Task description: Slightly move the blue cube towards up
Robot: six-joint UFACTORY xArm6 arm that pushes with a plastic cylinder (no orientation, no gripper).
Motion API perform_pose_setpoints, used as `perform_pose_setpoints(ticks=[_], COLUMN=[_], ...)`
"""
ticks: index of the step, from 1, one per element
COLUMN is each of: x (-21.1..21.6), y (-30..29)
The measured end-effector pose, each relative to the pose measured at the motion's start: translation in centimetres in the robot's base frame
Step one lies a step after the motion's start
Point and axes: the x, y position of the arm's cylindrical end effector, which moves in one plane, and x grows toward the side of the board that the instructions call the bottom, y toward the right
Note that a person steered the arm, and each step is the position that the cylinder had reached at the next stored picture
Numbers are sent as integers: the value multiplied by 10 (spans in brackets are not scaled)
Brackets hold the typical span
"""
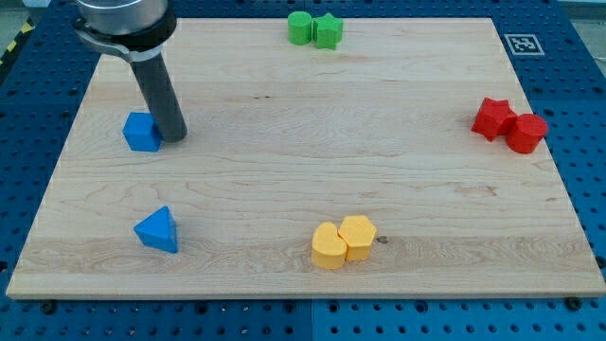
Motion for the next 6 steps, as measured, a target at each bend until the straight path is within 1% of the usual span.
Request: perform_pose_setpoints(ticks=[1,2,4,5,6], x=[34,39,29,6,-4], y=[1,-12,-25,-25,-26])
